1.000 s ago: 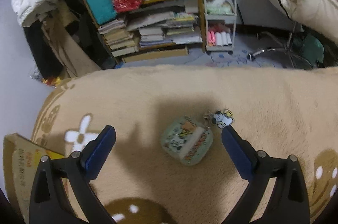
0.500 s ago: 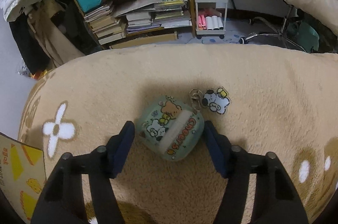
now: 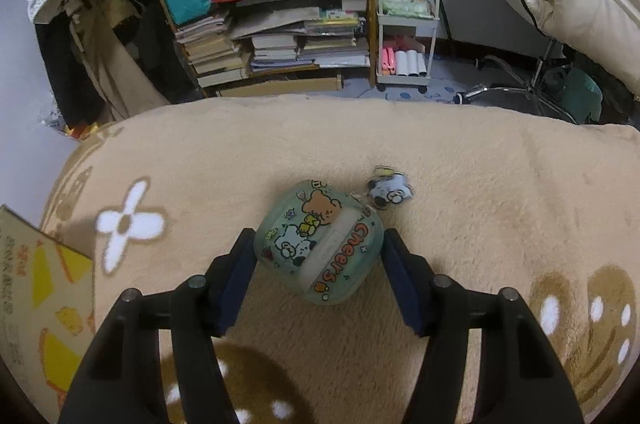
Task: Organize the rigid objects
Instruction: 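Lift the green pouch with the right tool and carry it over the box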
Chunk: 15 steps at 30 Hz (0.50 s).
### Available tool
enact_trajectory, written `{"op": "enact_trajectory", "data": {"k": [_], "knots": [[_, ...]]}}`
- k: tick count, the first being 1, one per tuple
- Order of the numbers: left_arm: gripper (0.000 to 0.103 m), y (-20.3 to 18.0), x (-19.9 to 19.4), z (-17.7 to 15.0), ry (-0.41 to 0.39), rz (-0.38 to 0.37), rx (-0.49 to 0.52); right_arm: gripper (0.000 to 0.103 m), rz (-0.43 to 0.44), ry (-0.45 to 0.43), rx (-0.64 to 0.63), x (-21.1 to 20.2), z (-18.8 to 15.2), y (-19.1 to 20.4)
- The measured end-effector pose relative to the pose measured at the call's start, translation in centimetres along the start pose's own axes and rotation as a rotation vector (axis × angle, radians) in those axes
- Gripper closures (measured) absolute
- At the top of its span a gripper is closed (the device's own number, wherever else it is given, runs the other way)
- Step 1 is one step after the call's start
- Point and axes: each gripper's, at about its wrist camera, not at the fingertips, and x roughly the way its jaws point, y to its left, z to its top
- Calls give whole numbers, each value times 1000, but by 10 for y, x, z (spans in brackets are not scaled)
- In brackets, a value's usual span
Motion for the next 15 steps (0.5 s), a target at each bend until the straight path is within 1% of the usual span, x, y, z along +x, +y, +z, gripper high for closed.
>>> {"op": "enact_trajectory", "data": {"k": [6, 15], "knots": [[73, 0, 0, 0, 0, 0, 0, 36, 31, -13, -32, -17, -5, 14], [73, 1, -1, 1, 2, 0, 0, 36, 126, -69, -70, -56, -13, 53]]}}
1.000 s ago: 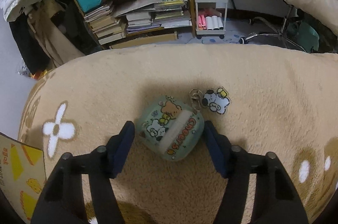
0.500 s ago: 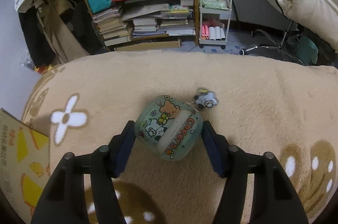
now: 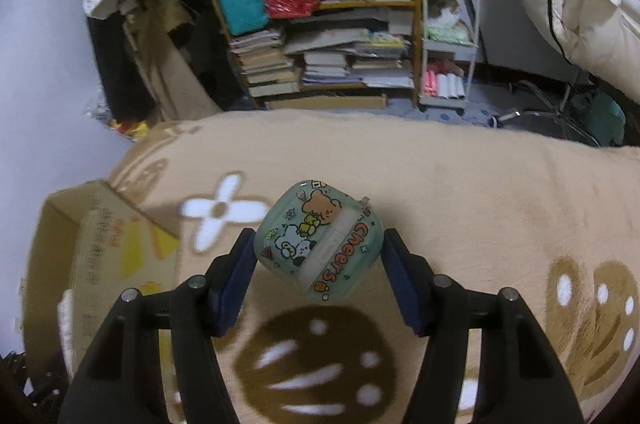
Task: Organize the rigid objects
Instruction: 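Lift the green pouch with the right tool and carry it over the box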
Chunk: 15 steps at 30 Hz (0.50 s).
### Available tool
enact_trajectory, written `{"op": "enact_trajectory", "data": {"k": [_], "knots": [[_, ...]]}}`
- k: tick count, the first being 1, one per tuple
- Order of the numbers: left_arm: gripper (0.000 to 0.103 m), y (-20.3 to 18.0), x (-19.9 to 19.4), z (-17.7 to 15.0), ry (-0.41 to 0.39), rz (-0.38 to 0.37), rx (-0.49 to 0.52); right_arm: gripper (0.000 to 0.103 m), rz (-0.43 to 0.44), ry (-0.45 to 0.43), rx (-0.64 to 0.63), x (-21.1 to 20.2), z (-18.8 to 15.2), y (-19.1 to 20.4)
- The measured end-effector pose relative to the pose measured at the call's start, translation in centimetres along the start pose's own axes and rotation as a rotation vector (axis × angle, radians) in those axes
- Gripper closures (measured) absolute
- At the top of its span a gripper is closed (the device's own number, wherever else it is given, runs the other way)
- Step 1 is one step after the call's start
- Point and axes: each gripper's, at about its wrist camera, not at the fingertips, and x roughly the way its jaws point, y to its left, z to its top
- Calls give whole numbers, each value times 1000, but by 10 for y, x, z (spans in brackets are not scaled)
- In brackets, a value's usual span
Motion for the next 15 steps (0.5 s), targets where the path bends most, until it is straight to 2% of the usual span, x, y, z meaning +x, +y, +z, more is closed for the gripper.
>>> {"op": "enact_trajectory", "data": {"k": [15], "knots": [[73, -1, -1, 0, 2, 4, 2, 36, 192, -133, -160, -79, -11, 100]]}}
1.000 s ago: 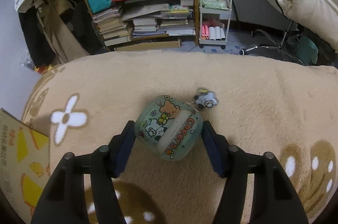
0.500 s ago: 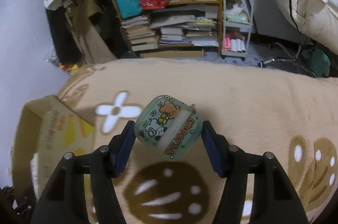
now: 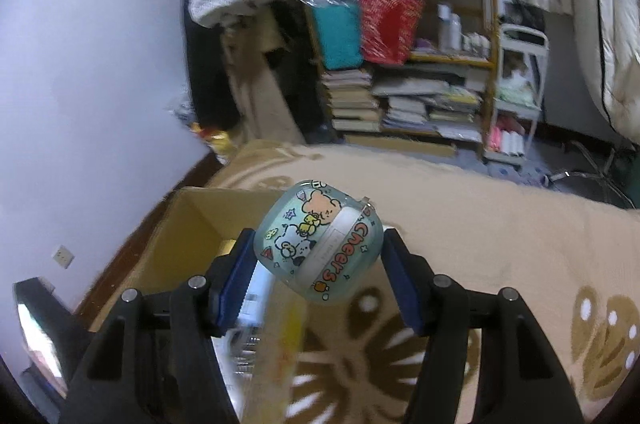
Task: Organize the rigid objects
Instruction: 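Lift the green pouch with the right tool and carry it over the box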
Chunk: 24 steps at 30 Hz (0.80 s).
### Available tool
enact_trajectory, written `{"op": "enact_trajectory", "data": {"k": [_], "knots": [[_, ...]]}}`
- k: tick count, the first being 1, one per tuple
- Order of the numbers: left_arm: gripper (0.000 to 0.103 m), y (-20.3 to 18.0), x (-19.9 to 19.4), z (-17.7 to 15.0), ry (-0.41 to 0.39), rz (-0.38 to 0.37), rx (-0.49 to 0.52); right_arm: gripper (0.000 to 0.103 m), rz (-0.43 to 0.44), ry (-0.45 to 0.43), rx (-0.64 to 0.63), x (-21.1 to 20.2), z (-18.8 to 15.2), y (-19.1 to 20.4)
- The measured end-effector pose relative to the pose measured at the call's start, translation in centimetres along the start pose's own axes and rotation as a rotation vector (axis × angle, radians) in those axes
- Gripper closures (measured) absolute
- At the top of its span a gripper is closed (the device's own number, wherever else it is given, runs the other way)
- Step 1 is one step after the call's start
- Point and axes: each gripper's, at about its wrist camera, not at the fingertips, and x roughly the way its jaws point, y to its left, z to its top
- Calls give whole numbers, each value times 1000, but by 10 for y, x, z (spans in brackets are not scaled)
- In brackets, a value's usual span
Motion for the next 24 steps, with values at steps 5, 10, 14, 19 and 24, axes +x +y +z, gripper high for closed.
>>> {"op": "enact_trajectory", "data": {"k": [5, 10, 14, 19, 24], "knots": [[73, 0, 0, 0, 0, 0, 0, 36, 74, -21, -58, -12, 0, 34], [72, 0, 0, 0, 0, 0, -1, 36, 105, -22, -91, -15, -8, 54], [72, -1, -1, 0, 0, 0, -1, 36, 112, -1, -115, -12, -19, 64], [72, 0, -1, -1, 2, -4, -4, 36, 126, 21, -66, -10, -28, 56], [72, 0, -1, -1, 0, -2, -3, 36, 115, 37, -75, -7, -32, 53]]}}
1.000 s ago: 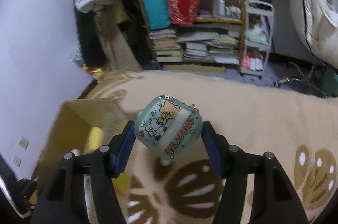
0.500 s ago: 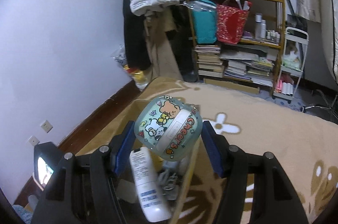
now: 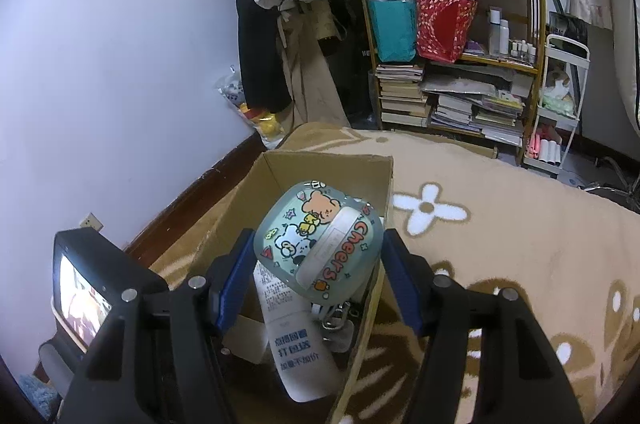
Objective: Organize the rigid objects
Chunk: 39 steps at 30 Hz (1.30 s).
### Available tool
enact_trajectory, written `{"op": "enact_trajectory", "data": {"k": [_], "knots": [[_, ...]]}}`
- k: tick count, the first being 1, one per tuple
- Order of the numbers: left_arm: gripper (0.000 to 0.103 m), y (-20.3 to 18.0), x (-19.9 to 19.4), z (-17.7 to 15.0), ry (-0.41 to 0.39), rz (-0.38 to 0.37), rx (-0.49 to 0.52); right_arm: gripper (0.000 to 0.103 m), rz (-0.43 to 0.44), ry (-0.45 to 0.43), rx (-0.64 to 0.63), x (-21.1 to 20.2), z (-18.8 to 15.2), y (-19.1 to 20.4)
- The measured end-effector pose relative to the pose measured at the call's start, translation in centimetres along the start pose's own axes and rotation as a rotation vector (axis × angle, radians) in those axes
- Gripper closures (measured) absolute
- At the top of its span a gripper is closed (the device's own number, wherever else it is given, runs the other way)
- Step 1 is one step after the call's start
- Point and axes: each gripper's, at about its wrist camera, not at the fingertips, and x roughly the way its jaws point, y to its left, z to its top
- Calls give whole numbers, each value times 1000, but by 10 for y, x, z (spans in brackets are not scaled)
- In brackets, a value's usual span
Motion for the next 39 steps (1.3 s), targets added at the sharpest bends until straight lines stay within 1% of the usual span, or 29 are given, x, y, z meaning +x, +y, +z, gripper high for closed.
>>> {"op": "enact_trajectory", "data": {"k": [9, 14, 18, 23, 25, 29, 31, 35, 36, 38, 39], "knots": [[72, -1, 0, 0, 0, 1, 0, 36, -10, 44, -13, 13, -5, 0], [72, -1, 0, 1, -1, 1, 0, 36, -22, 23, -14, 8, -2, 0], [72, 1, 1, 0, -1, -4, -9, 36, -43, 34, 2, 6, -5, -6], [72, 3, -2, 2, -1, -10, -18, 30, -64, 58, 27, -3, -14, -17], [72, 6, -6, 2, -7, -13, -25, 26, -73, 61, 33, -9, -16, -21], [71, 9, -19, 1, -31, -17, -26, 22, -85, 49, 38, -26, -18, -24], [71, 11, -24, 1, -38, -19, -37, 15, -91, 38, 37, -34, -19, -23], [71, 17, -41, 1, -77, -32, -56, 11, -105, 30, 42, -50, -27, -23], [69, 18, -45, 1, -86, -28, -55, 9, -108, 32, 48, -54, -29, -23], [61, 19, -55, -1, -101, -10, -45, 6, -125, 25, 60, -61, -34, -25], [53, 19, -60, -2, -111, 3, -40, 5, -138, 19, 63, -66, -36, -25]]}}
